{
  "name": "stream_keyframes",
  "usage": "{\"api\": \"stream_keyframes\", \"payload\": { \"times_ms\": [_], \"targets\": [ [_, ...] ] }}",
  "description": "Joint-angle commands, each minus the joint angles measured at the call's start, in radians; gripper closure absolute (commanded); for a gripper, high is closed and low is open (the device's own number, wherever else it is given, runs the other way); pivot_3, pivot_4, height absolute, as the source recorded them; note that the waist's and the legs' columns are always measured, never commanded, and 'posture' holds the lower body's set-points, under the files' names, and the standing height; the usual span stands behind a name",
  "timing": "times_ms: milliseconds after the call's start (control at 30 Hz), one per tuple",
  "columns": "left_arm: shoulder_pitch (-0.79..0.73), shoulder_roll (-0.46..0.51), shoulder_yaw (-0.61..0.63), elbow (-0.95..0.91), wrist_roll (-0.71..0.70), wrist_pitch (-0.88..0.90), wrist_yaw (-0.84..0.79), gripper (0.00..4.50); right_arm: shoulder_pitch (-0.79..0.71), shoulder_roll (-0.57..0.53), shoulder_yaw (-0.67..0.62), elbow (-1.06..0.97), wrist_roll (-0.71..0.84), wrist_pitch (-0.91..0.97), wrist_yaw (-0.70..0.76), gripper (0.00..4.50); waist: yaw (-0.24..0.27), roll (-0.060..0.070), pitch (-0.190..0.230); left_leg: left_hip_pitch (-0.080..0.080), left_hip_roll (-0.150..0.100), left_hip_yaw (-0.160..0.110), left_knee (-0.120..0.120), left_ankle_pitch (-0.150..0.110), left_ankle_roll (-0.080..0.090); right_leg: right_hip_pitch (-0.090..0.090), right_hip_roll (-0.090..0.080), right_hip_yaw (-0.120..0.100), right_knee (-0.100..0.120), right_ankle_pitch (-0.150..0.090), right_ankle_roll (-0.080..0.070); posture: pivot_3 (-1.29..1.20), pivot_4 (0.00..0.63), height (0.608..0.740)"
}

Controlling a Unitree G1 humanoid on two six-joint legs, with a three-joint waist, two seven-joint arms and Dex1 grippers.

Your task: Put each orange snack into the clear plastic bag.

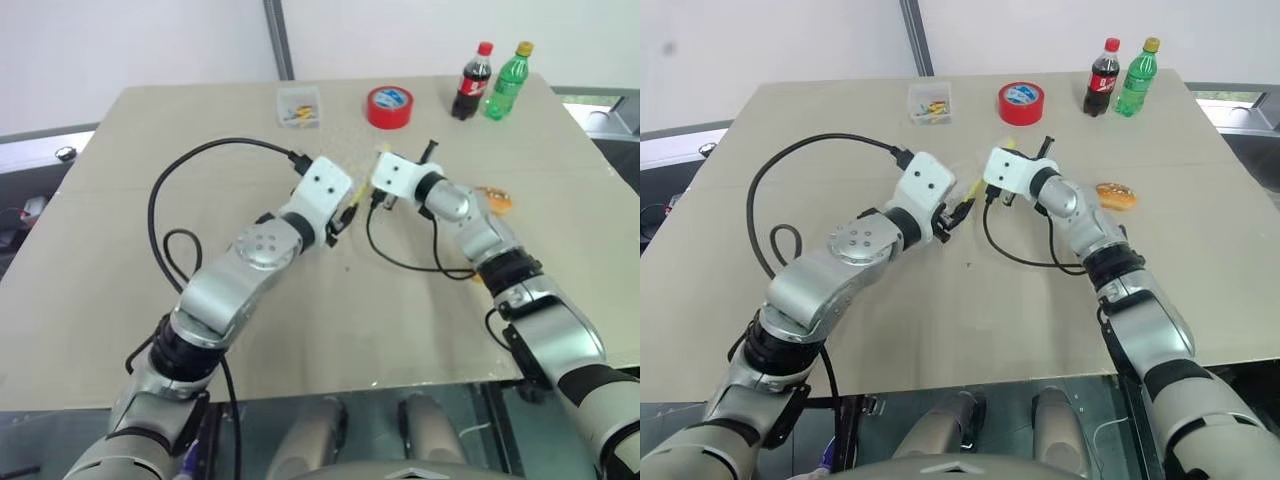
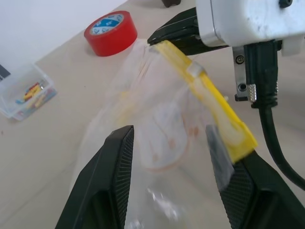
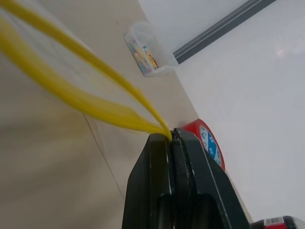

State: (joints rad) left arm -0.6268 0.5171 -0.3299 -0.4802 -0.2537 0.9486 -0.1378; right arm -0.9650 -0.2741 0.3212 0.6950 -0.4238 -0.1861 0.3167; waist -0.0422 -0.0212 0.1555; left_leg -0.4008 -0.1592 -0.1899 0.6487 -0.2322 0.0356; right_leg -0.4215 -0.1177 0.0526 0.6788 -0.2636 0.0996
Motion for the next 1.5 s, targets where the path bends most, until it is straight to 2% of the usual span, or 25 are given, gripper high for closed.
{"api": "stream_keyframes", "payload": {
  "times_ms": [33, 133, 267, 533, 800, 900, 1000, 1033, 1267, 1367, 1500],
  "targets": [
    [-0.029, 0.026, -0.03, -0.012, 0.088, -0.062, -0.033, 1.97, -0.002, -0.004, -0.005, -0.053, 0.003, 0.002, 0.001, 4.5, 0.0, 0.0, 0.0, 0.0, 0.0, 0.0, 0.0, 0.0, 0.0, 0.0, 0.0, 0.0, 0.0, 0.0, 0.0, 0.0, 0.15, 0.71],
    [-0.038, 0.042, -0.068, -0.016, 0.152, -0.1, -0.067, 1.97, 0.003, -0.004, -0.005, -0.057, 0.001, 0.011, 0.003, 4.5, 0.0, 0.0, 0.0, 0.0, 0.0, 0.0, 0.0, 0.0, 0.0, 0.0, 0.0, 0.0, 0.0, 0.0, 0.0, 0.0, 0.15, 0.71],
    [-0.059, 0.017, -0.081, -0.013, 0.189, -0.102, -0.099, 1.97, 0.006, 0.004, -0.008, -0.057, 0.004, 0.019, -0.002, 4.5, 0.001, 0.0, 0.0, 0.0, 0.0, 0.0, 0.0, 0.0, 0.0, 0.0, 0.0, 0.0, 0.0, 0.0, 0.0, 0.0, 0.15, 0.71],
    [-0.046, -0.036, -0.06, -0.046, 0.218, -0.065, -0.152, 1.97, 0.004, 0.006, -0.012, -0.046, 0.0, 0.036, -0.021, 4.5, 0.0, 0.0, 0.0, 0.0, 0.0, 0.0, 0.0, 0.0, 0.0, 0.0, 0.0, 0.0, 0.0, 0.0, 0.0, 0.0, 0.15, 0.71],
    [-0.054, -0.045, -0.044, -0.019, 0.261, -0.059, -0.176, 1.97, 0.004, 0.01, -0.012, -0.051, 0.001, 0.044, -0.028, 4.5, 0.0, 0.0, 0.0, 0.0, 0.0, 0.0, 0.0, 0.0, 0.0, 0.0, 0.0, 0.0, 0.0, 0.0, 0.0, 0.0, 0.15, 0.71],
    [-0.052, -0.056, -0.049, -0.036, 0.268, -0.048, -0.187, 2.76, 0.005, 0.013, -0.012, -0.051, -0.001, 0.055, -0.037, 4.5, 0.0, 0.0, 0.0, 0.0, 0.0, 0.0, 0.0, 0.0, 0.0, 0.0, 0.0, 0.0, 0.0, 0.0, 0.0, 0.0, 0.15, 0.71],
    [-0.048, -0.064, -0.05, -0.045, 0.275, -0.043, -0.197, 4.22, 0.002, 0.016, -0.014, -0.047, -0.002, 0.062, -0.047, 4.5, -0.001, 0.0, 0.0, 0.0, 0.0, 0.0, 0.0, 0.0, 0.0, 0.0, 0.0, 0.0, 0.0, 0.0, 0.0, 0.0, 0.15, 0.71],
    [-0.048, -0.066, -0.049, -0.046, 0.276, -0.042, -0.201, 4.44, 0.0, 0.016, -0.015, -0.044, -0.002, 0.063, -0.05, 4.5, -0.001, 0.0, 0.0, 0.0, 0.0, 0.0, 0.0, 0.0, 0.0, 0.0, 0.0, 0.0, 0.0, 0.0, 0.0, 0.0, 0.15, 0.71],
    [-0.028, -0.036, -0.024, -0.022, 0.293, -0.059, -0.225, 4.44, 0.002, 0.01, -0.019, -0.053, 0.002, 0.068, -0.051, 4.5, -0.002, 0.0, 0.0, 0.0, 0.0, 0.0, 0.001, 0.0, 0.0, 0.0, 0.0, 0.0, 0.0, 0.0, 0.0, 0.0, 0.15, 0.71],
    [0.017, 0.003, 0.023, 0.018, 0.269, -0.203, -0.273, 4.44, 0.02, -0.004, -0.024, -0.077, 0.009, 0.077, -0.032, 4.5, -0.003, 0.0, 0.0, 0.0, 0.0, 0.0, 0.0, 0.0, 0.0, 0.0, 0.0, 0.0, 0.001, 0.0, 0.0, 0.0, 0.15, 0.71],
    [0.09, 0.068, 0.111, 0.195, 0.224, -0.665, -0.4, 4.44, 0.079, -0.039, -0.028, -0.172, 0.013, 0.11, 0.017, 4.5, 0.002, 0.0, 0.0, 0.0, 0.0, 0.0, 0.001, 0.0, 0.0, 0.0, 0.0, 0.0, 0.0, 0.0, 0.0, 0.0, 0.15, 0.71]
  ]
}}
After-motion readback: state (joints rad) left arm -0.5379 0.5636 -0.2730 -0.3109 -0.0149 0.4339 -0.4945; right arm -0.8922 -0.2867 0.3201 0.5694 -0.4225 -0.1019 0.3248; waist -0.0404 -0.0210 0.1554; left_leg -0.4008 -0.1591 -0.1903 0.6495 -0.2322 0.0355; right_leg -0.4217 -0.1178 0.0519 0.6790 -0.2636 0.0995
